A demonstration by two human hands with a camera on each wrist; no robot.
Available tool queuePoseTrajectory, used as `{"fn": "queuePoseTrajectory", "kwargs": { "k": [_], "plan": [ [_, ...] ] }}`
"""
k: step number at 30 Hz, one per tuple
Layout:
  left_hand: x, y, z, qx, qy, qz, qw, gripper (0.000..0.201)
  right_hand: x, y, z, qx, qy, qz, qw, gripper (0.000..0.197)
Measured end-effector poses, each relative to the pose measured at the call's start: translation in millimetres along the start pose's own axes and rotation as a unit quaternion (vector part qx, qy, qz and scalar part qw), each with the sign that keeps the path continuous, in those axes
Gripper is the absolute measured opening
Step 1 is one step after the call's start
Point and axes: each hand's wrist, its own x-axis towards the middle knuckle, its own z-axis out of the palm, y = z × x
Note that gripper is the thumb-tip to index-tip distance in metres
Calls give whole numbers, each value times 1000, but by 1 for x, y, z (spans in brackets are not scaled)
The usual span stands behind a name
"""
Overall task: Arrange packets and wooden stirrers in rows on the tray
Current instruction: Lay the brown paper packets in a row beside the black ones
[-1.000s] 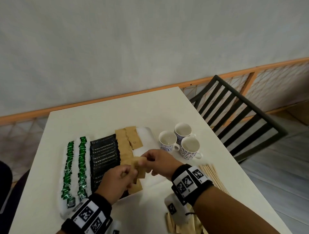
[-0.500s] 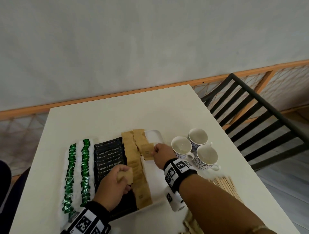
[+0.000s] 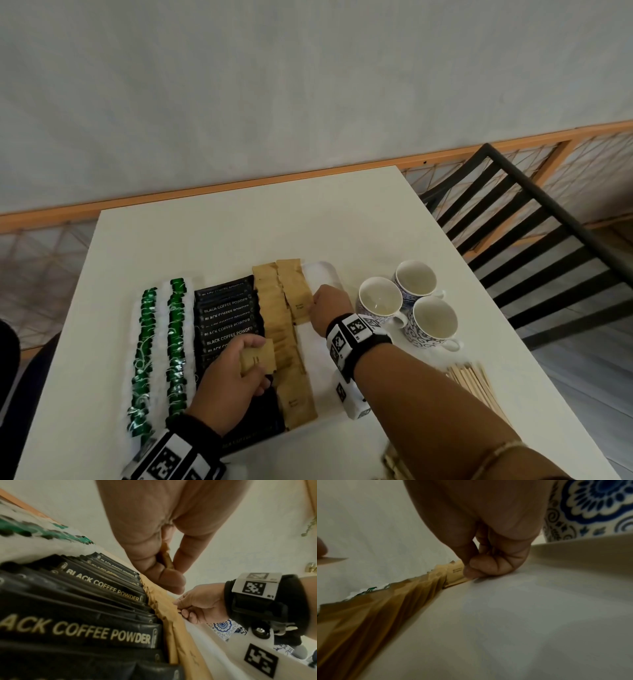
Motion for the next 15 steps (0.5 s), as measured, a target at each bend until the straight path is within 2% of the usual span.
{"fn": "queuePoseTrajectory", "kwargs": {
  "k": [2, 5, 9, 12, 15],
  "plan": [
    [2, 1, -1, -17, -4, 3, 1000, 40, 1, -1, 1, 6, -1, 4, 1000, 21],
    [6, 1, -4, -57, -6, 10, 998, 52, 2, -1, 3, 80, 19, 32, 996, 23],
    [9, 0, -4, -104, -7, -2, 995, 53, -4, 1, 4, 172, 23, 48, 984, 23],
    [10, -2, -4, -117, -7, -13, 993, 50, -17, 3, -2, 224, 28, 9, 974, 16],
    [12, -2, -2, -118, -9, -18, 993, 36, -38, 0, -12, 298, -29, -82, 951, 28]
  ]
}}
